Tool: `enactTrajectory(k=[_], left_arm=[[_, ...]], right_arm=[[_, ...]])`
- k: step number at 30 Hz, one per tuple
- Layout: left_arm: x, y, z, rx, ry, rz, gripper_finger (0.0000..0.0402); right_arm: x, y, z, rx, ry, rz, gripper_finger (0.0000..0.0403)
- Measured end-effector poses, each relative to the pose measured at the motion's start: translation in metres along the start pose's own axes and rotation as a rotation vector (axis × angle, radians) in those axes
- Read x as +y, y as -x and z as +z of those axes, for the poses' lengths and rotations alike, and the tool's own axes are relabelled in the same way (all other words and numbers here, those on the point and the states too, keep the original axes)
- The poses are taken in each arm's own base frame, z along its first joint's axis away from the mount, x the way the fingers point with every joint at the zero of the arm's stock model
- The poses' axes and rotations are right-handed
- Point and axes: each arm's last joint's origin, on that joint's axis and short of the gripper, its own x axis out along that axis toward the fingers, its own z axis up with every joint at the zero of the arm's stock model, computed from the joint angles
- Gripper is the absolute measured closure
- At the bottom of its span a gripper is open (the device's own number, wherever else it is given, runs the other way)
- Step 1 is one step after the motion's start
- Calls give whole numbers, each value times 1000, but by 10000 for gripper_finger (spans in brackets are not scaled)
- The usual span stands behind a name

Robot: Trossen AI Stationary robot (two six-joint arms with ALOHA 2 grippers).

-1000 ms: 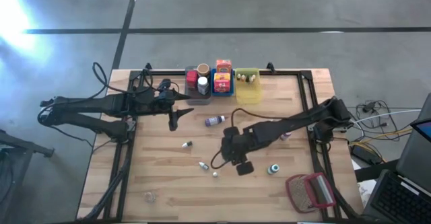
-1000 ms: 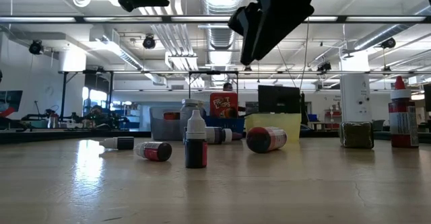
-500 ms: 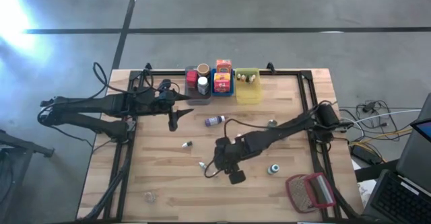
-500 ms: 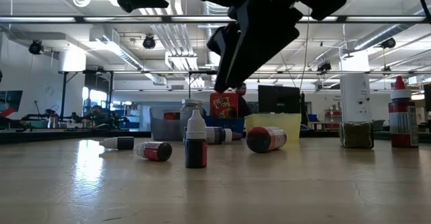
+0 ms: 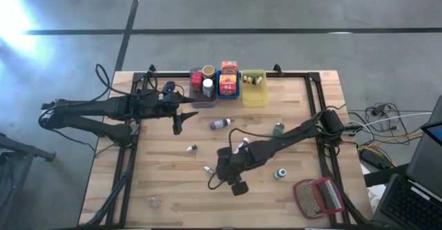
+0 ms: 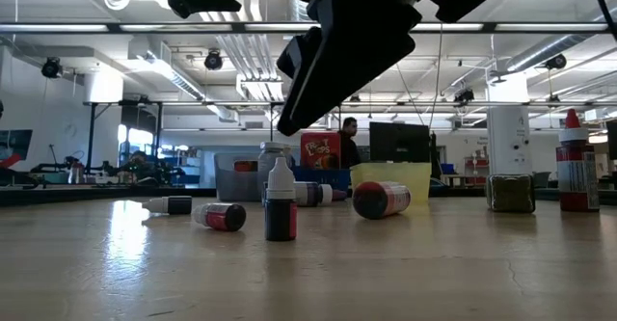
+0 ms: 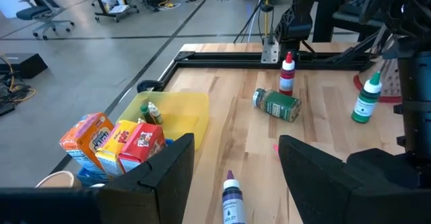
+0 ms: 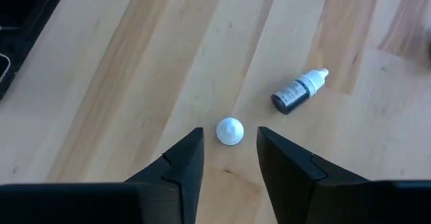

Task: Pick & Place Kitchen Items
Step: Put the right small pink food coloring bottle into the yellow bin

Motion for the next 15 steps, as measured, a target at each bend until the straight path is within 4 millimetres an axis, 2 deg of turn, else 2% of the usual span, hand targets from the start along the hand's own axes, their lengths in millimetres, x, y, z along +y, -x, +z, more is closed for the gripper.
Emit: enactTrajectory(k=[10,15], left_arm=[[0,0,0,0,0,0,179],[0,0,0,0,0,0,179]], right_arm=[[0,0,2,-25,-11,0,223],[-2,-17,-4,5,-11,-2,229]])
